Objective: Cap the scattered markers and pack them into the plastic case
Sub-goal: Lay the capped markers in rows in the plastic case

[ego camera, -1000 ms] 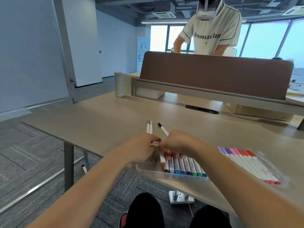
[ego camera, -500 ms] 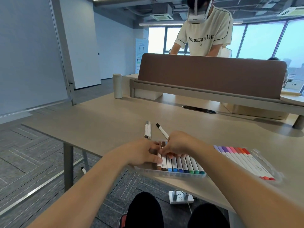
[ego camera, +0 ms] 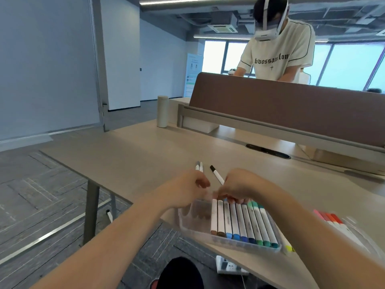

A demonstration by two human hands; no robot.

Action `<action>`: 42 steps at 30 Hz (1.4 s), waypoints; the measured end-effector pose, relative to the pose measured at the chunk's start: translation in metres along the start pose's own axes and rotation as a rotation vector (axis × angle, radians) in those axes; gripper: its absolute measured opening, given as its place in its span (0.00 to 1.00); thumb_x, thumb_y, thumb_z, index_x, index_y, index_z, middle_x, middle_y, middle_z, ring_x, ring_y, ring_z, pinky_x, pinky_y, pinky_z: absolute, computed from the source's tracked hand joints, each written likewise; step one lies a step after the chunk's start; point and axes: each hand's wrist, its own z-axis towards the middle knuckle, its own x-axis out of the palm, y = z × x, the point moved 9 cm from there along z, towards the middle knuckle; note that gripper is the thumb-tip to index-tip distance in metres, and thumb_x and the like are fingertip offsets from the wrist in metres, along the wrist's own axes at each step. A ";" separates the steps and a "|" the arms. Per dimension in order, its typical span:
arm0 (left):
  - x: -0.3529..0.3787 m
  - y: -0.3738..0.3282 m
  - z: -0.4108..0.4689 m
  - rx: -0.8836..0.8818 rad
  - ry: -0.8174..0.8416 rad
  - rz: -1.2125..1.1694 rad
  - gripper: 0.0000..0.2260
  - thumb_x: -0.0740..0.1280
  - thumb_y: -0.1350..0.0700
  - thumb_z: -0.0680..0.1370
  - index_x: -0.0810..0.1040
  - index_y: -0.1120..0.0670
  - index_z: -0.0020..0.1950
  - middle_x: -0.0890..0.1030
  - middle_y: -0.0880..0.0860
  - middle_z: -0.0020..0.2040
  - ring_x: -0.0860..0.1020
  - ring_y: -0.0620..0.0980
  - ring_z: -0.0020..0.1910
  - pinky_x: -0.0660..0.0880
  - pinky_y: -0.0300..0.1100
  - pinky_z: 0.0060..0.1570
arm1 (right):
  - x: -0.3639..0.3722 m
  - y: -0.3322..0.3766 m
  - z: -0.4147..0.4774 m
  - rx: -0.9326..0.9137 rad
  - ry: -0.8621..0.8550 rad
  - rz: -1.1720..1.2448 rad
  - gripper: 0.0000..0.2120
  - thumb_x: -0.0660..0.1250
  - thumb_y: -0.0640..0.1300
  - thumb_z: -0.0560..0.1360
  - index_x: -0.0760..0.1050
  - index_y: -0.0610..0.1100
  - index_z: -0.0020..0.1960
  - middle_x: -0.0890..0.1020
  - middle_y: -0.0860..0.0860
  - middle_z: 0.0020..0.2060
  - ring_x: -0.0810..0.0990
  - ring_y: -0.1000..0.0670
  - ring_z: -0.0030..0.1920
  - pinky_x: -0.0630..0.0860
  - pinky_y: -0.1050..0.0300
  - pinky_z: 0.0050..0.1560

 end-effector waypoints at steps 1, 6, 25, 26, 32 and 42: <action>-0.010 0.004 0.005 -0.008 -0.071 0.009 0.10 0.70 0.53 0.77 0.80 0.51 0.58 0.80 0.48 0.56 0.77 0.43 0.46 0.73 0.36 0.47 | -0.005 0.003 0.008 -0.004 -0.057 -0.010 0.16 0.69 0.52 0.76 0.81 0.38 0.45 0.82 0.46 0.38 0.78 0.49 0.35 0.78 0.57 0.41; -0.039 0.028 0.032 -0.063 -0.196 -0.004 0.04 0.67 0.58 0.77 0.81 0.53 0.46 0.81 0.49 0.46 0.79 0.48 0.46 0.75 0.43 0.48 | -0.009 0.026 0.050 -0.044 -0.196 -0.044 0.08 0.70 0.47 0.77 0.79 0.41 0.46 0.83 0.45 0.44 0.82 0.48 0.44 0.80 0.53 0.49; -0.041 0.099 0.075 -0.251 -0.230 -0.215 0.10 0.62 0.66 0.71 0.77 0.51 0.39 0.83 0.57 0.44 0.81 0.59 0.44 0.80 0.53 0.47 | -0.005 0.080 0.132 0.052 -0.203 -0.222 0.07 0.67 0.47 0.75 0.76 0.44 0.42 0.77 0.48 0.36 0.75 0.49 0.34 0.71 0.55 0.36; -0.041 0.099 0.073 -0.251 -0.228 -0.220 0.10 0.62 0.66 0.71 0.76 0.51 0.39 0.83 0.57 0.44 0.82 0.59 0.44 0.80 0.53 0.46 | -0.006 0.081 0.131 0.029 -0.206 -0.220 0.08 0.67 0.47 0.75 0.76 0.44 0.39 0.77 0.48 0.35 0.75 0.49 0.34 0.72 0.55 0.36; -0.037 0.078 0.053 -0.213 -0.225 -0.197 0.07 0.63 0.61 0.75 0.74 0.48 0.46 0.80 0.53 0.48 0.80 0.54 0.43 0.77 0.46 0.43 | -0.015 0.067 0.070 0.018 -0.020 0.039 0.15 0.62 0.46 0.79 0.74 0.41 0.35 0.74 0.48 0.28 0.67 0.51 0.25 0.65 0.59 0.29; 0.003 0.020 0.009 -0.053 0.017 0.051 0.15 0.64 0.56 0.78 0.74 0.48 0.64 0.78 0.47 0.56 0.81 0.50 0.51 0.78 0.45 0.50 | 0.024 0.034 -0.018 0.038 0.213 0.171 0.17 0.61 0.50 0.78 0.73 0.44 0.32 0.72 0.52 0.23 0.63 0.55 0.21 0.58 0.62 0.24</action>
